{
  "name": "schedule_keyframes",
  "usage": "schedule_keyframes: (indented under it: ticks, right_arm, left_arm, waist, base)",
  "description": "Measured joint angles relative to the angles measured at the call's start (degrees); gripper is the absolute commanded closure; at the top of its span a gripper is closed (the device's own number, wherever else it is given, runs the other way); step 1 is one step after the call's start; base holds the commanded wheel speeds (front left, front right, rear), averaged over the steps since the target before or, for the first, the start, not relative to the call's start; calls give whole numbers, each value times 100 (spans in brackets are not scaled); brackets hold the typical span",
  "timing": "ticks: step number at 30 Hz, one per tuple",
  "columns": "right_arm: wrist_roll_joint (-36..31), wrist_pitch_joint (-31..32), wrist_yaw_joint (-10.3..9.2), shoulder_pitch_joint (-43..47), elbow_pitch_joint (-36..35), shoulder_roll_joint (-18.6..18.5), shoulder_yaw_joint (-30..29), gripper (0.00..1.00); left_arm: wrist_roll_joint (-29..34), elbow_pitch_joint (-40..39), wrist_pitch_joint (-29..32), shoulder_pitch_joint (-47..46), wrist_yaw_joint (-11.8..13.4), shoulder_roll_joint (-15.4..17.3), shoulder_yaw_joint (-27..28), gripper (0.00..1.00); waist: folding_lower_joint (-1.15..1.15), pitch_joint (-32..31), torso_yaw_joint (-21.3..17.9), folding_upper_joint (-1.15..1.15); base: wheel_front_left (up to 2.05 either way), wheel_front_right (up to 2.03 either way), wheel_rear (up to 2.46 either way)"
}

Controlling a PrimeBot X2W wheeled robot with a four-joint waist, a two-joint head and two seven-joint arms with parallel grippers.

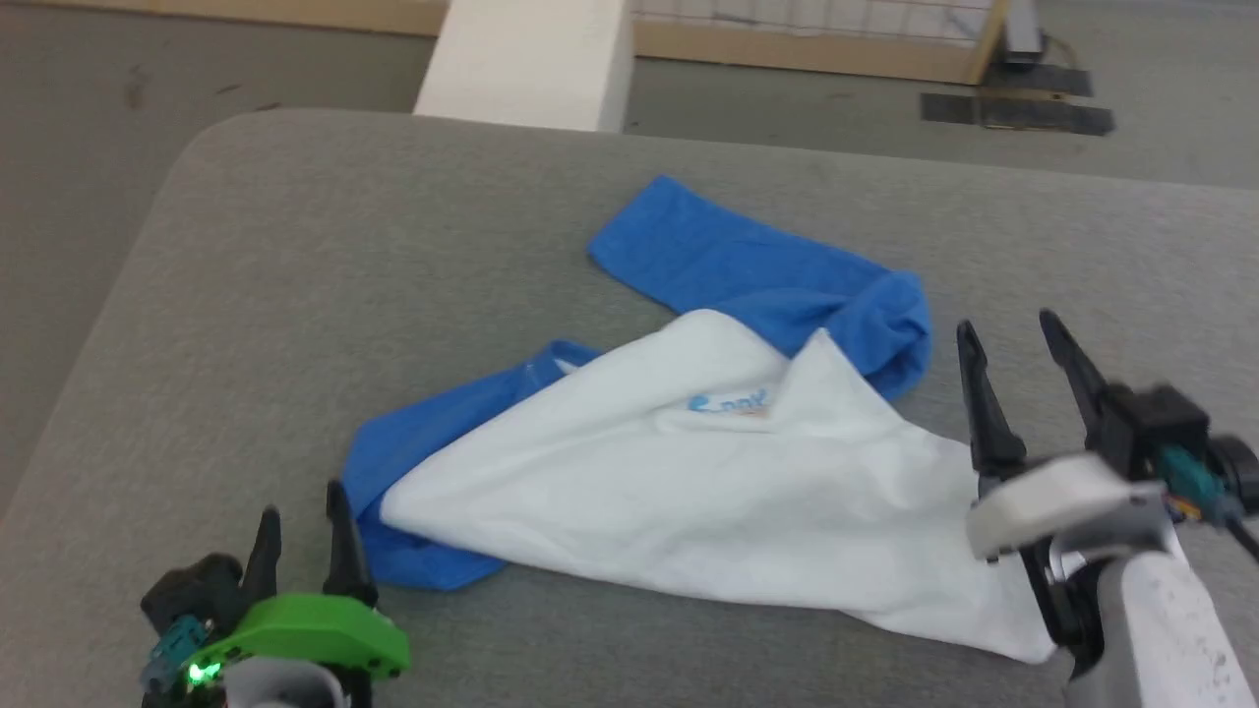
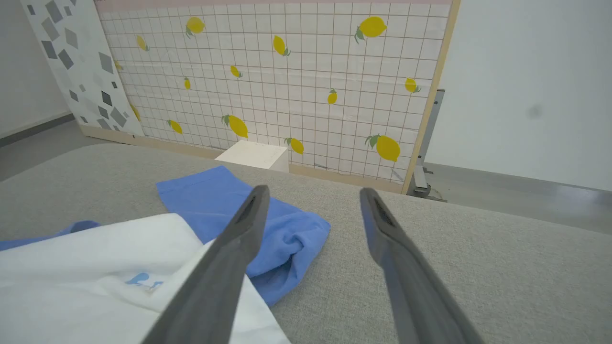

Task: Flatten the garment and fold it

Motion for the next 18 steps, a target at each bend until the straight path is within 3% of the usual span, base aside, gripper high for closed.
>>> schedule_keyframes:
  ticks: [2,3,5,6,11,12,13,14,18]
  right_arm:
    - [-130,372,1,-246,86,3,-42,0]
    - [-409,1096,1,-608,390,10,-332,0]
    - [-528,1716,0,-860,720,1,-612,0]
    - [-708,2539,0,-1163,1155,-2,-794,0]
    - [-907,3535,0,-1562,1684,4,-926,0]
    - [-951,3700,1,-1581,1728,3,-954,17]
    - [-961,3816,0,-1623,1717,0,-950,73]
    - [-956,3873,0,-1670,1697,-3,-943,100]
    - [-882,3537,2,-1647,1405,-55,-1039,100]
  left_arm:
    - [244,33,-186,-169,-46,-129,30,0]
    - [694,-35,-213,-371,-157,-387,85,0]
    - [1049,-216,-220,-476,-268,-617,207,0]
    - [1313,-250,-227,-528,-483,-816,275,0]
    - [1401,-154,-236,-615,-654,-910,394,0]
    - [1402,-135,-236,-627,-670,-920,421,0]
    - [1404,-132,-236,-630,-684,-928,449,0]
    - [1400,-133,-236,-630,-686,-928,461,0]
    - [1390,-125,-236,-631,-673,-932,505,0]
  waist:
    - [0,38,165,0]
    - [0,108,430,0]
    - [0,170,617,0]
    - [0,276,850,0]
    - [1,541,1056,0]
    - [0,593,1077,0]
    - [0,633,1089,0]
    - [1,657,1091,0]
    - [1,674,1001,0]
  base:
    - [0,0,0]
    - [0,0,0]
    - [0,0,0]
    - [0,0,0]
    - [0,0,0]
    - [0,0,0]
    - [0,0,0]
    - [0,0,0]
    - [0,0,0]
